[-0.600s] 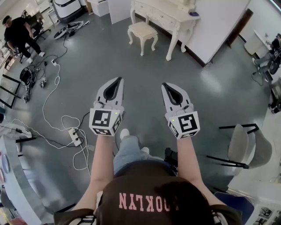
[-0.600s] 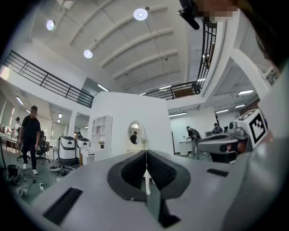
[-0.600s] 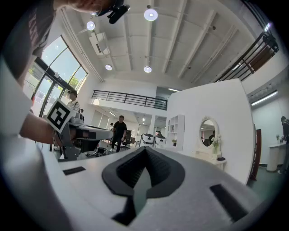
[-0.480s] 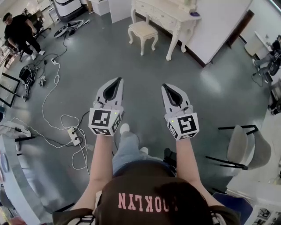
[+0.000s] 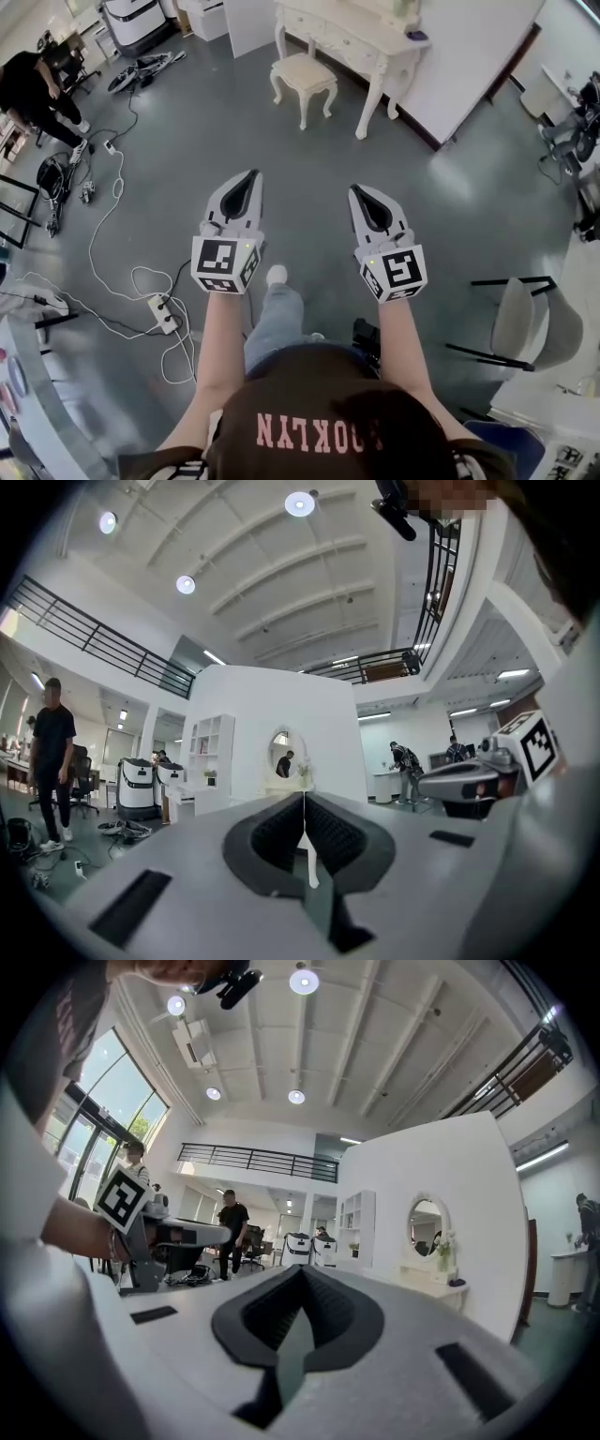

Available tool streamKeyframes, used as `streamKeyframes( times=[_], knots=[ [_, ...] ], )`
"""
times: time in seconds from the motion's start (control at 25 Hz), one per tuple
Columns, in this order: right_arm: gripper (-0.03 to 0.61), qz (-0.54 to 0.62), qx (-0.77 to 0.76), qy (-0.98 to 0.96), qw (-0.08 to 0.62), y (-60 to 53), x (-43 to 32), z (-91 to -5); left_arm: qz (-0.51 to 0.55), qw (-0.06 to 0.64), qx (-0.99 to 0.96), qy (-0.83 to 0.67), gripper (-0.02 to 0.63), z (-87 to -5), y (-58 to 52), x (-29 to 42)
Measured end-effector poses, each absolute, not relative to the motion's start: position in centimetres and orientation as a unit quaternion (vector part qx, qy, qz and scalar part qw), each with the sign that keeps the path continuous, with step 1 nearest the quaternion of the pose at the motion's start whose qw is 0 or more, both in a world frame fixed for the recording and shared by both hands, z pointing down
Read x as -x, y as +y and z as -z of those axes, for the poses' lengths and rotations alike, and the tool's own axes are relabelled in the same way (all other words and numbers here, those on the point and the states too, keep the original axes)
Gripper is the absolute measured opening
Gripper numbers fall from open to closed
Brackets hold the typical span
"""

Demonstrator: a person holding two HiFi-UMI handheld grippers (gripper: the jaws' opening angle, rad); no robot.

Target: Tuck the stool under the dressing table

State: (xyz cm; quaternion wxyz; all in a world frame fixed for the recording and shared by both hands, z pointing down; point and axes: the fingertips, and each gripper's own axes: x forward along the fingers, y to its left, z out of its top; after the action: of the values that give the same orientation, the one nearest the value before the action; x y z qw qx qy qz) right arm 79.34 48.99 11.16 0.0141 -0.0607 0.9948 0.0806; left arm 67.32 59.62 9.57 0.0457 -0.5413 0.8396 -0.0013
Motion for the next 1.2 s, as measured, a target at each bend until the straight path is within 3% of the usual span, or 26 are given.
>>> streamKeyframes(
  times=[0.6, 1.2],
  knots=[
    [-0.002, -0.064, 0.087, 0.994, -0.007, 41.4, -57.3, -11.8, 0.004, 0.029, 0.569, 0.821, 0.005, -9.7, 50.9, -45.0],
    [-0.002, -0.042, 0.097, 0.994, -0.011, 32.1, -44.3, -13.3, 0.005, 0.020, 0.562, 0.827, 0.005, -11.2, 43.9, -31.6]
  ],
)
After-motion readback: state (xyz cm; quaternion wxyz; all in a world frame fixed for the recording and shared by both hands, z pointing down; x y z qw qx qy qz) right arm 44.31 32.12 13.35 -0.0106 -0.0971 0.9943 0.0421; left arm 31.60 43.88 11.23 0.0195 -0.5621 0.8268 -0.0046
